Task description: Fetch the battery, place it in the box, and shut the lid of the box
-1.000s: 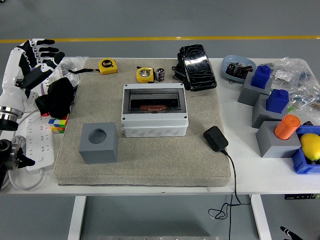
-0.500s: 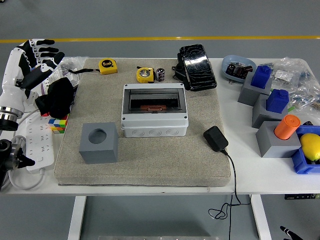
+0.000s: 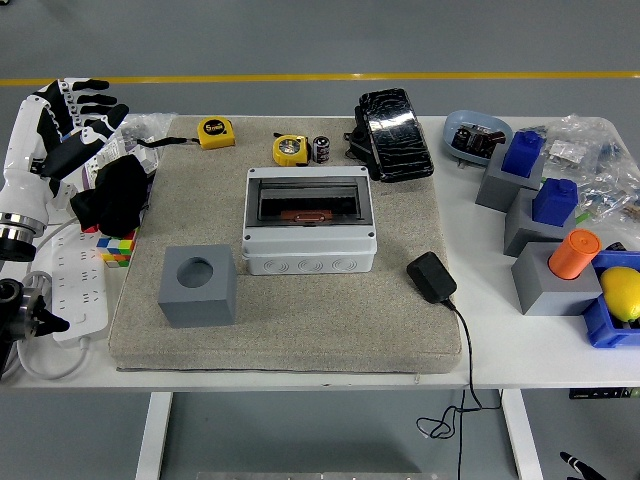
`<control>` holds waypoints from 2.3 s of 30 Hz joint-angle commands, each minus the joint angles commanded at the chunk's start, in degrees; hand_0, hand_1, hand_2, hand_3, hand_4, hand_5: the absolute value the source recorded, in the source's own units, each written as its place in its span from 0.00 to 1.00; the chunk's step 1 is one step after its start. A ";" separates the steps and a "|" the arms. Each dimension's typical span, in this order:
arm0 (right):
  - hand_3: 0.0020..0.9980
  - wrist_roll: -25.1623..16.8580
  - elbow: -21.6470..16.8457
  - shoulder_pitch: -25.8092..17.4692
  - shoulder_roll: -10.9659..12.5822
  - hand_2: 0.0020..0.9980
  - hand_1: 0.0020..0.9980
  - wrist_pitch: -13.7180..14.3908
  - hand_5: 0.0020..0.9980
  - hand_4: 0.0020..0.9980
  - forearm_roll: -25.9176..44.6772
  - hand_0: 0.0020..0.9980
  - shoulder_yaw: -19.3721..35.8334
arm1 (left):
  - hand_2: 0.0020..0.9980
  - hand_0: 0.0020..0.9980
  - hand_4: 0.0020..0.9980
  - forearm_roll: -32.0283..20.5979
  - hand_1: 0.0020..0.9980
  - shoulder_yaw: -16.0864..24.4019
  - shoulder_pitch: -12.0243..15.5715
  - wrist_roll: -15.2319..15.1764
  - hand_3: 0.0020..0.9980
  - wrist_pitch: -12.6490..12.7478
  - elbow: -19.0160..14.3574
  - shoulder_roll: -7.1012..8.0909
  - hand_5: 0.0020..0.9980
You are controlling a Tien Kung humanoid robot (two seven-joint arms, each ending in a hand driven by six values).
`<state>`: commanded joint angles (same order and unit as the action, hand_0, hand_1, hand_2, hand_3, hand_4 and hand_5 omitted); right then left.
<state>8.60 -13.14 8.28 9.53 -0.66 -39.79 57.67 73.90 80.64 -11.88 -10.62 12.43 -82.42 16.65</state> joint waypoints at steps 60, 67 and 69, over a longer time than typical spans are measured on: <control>0.63 -0.10 -0.06 0.05 -0.04 0.69 0.67 0.22 0.56 0.96 0.04 0.65 0.32 | 0.57 0.44 1.00 0.12 0.57 0.09 0.21 0.38 0.60 -0.22 0.20 0.00 0.49; 0.63 -0.08 0.13 -0.16 -0.11 0.69 0.67 0.02 0.56 0.96 0.22 0.65 -0.02 | 0.57 0.44 1.00 0.14 0.57 -0.01 -0.23 0.44 0.60 -0.49 -0.01 0.07 0.49; 0.63 -0.05 0.17 -0.18 -0.07 0.69 0.67 -0.01 0.56 0.96 0.24 0.65 -0.02 | 0.57 0.44 1.00 0.13 0.57 -0.06 -0.23 0.46 0.60 -0.52 -0.03 0.13 0.49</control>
<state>8.55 -12.97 8.10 9.47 -0.67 -39.55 57.65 74.03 80.59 -12.12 -10.16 11.91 -82.45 16.78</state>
